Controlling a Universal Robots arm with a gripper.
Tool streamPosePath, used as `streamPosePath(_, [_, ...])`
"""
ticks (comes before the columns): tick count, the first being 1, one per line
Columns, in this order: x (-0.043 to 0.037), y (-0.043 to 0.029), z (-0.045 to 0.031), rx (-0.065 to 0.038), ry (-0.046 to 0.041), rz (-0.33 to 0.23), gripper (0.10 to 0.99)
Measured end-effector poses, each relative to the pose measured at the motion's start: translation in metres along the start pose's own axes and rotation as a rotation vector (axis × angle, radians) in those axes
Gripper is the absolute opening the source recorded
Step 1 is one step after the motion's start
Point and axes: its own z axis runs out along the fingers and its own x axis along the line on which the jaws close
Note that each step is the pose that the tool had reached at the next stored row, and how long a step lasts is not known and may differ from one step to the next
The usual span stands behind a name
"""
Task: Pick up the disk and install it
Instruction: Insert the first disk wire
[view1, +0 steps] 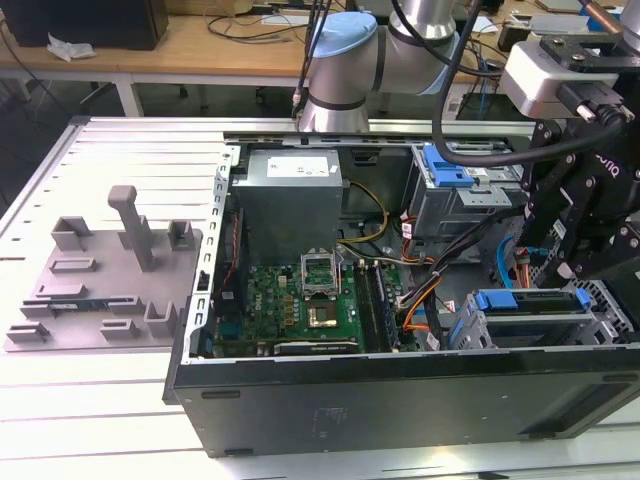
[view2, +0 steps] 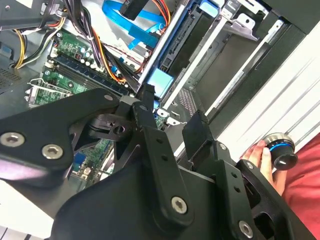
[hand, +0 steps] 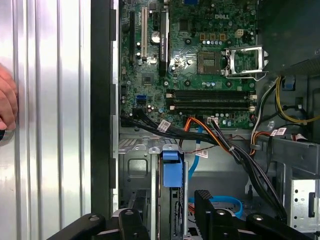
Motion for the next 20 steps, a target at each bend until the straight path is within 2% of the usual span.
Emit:
streamPosePath(8, [0.0002,0.0000,0.0000,0.000,0.0004,0.000,0.506])
streamPosePath(9, [-0.0049,0.0000,0.0003,0.000,0.0031,0.001,0.506])
streamPosePath(11, [-0.0162,-0.0001,0.0003,0.000,0.0173,0.001,0.506])
streamPosePath(13, [-0.0249,-0.0001,0.0005,0.000,0.0429,0.000,0.506])
streamPosePath(15, [-0.0307,-0.0001,0.0003,0.000,0.0912,0.000,0.506])
streamPosePath(20, [-0.0429,-0.0001,-0.0003,-0.001,0.1813,0.000,0.506])
